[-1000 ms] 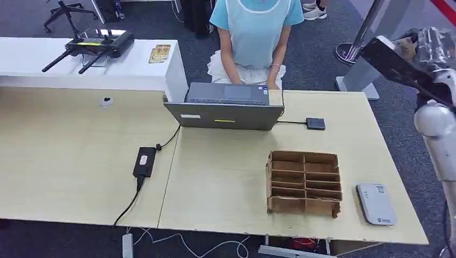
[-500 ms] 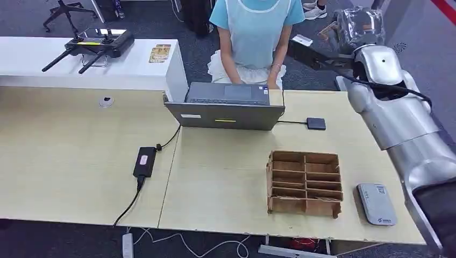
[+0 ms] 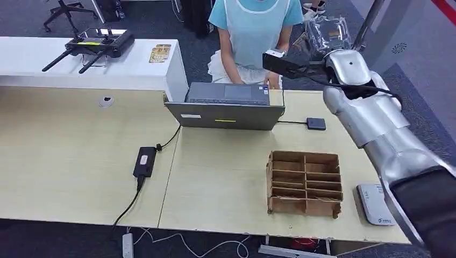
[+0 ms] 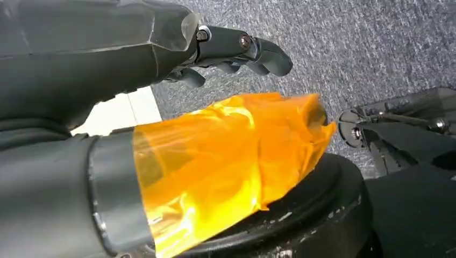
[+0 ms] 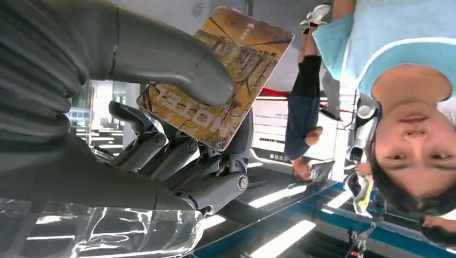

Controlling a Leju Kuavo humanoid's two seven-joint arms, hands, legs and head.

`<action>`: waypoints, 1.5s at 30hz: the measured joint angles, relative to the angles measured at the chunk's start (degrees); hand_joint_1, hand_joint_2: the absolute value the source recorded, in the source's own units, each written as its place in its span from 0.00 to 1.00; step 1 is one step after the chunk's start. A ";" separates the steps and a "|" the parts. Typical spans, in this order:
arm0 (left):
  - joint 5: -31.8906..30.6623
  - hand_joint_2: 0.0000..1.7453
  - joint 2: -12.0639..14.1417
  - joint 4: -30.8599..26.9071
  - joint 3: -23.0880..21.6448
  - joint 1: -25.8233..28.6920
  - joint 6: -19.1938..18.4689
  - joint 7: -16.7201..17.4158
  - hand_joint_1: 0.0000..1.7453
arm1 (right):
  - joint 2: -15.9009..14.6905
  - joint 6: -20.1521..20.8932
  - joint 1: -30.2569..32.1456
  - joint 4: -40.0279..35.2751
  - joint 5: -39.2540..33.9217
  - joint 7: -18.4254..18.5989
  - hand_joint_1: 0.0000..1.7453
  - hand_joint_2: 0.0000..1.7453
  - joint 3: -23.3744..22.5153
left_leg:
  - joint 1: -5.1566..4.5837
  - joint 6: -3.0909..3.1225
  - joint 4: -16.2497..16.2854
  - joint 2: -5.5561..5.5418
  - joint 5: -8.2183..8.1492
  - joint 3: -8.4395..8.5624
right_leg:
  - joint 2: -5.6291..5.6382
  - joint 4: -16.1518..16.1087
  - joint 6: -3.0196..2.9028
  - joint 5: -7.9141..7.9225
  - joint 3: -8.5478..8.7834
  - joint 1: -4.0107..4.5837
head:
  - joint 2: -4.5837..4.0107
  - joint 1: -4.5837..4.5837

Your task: Pass the card to the sensor for recognition and then transmit it.

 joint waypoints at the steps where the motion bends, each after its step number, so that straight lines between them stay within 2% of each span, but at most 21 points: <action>1: 0.00 0.00 0.00 0.00 0.00 0.00 0.00 0.00 0.00 | 0.17 0.00 -0.01 0.24 0.02 0.00 1.00 1.00 0.24 | 0.00 0.00 0.00 0.00 0.00 0.00 | 0.00 0.00 0.00 0.00 0.00 0.00 | 0.02 -0.02; 28: 0.00 0.00 0.02 0.00 -0.50 0.03 -0.09 0.02 0.00 | 1.03 0.59 -0.11 4.15 0.48 0.04 1.00 1.00 1.75 | 0.00 0.00 0.00 0.00 0.00 0.00 | 0.00 0.00 0.00 0.00 0.00 0.00 | 0.00 0.00; 29: 0.00 0.00 0.02 0.00 -0.52 0.03 -0.09 0.02 0.00 | 1.03 0.59 -0.13 4.24 0.48 0.04 0.71 1.00 1.77 | 0.00 0.00 0.00 0.00 0.00 0.00 | 0.00 0.00 0.00 0.00 0.00 0.00 | 0.02 0.00; 30: 0.02 0.00 0.02 0.00 -0.52 0.03 -0.09 0.02 0.00 | 1.03 0.59 -0.15 4.37 0.48 0.04 0.16 1.00 1.79 | 0.00 0.00 0.00 0.00 0.00 0.00 | 0.00 0.00 0.00 0.00 0.00 0.00 | 0.00 0.00; 31: 0.02 0.00 0.02 0.00 -0.52 0.03 -0.09 0.02 0.00 | 1.03 0.59 -0.15 4.44 0.48 0.04 0.00 1.00 1.81 | 0.00 0.00 0.00 0.00 0.00 0.00 | 0.00 0.00 0.00 0.00 0.00 0.00 | 0.02 0.00; 36: 0.15 0.00 0.02 0.00 -0.52 0.04 -0.09 0.02 0.00 | 1.03 0.02 -0.16 4.83 0.48 0.15 0.00 1.00 1.81 | 0.00 0.00 0.01 0.00 0.00 0.01 | 0.00 -0.01 0.00 0.00 -0.01 0.00 | 0.02 -0.02; 40: 0.26 0.00 0.02 0.00 -0.52 0.06 -0.09 0.11 0.00 | 1.03 -2.56 -0.14 4.87 -1.18 0.70 0.00 1.00 0.90 | 0.00 0.00 0.01 0.00 0.00 0.01 | 0.00 -0.01 0.00 0.00 0.00 0.00 | 0.00 -0.02; 45: 0.28 0.00 0.02 0.00 -0.55 0.06 -0.09 0.11 0.00 | 1.03 -2.95 -0.12 4.87 -1.42 0.74 0.00 1.00 0.09 | 0.00 0.00 0.01 0.00 0.00 0.01 | 0.00 -0.01 0.00 0.00 0.00 0.00 | 0.00 -0.02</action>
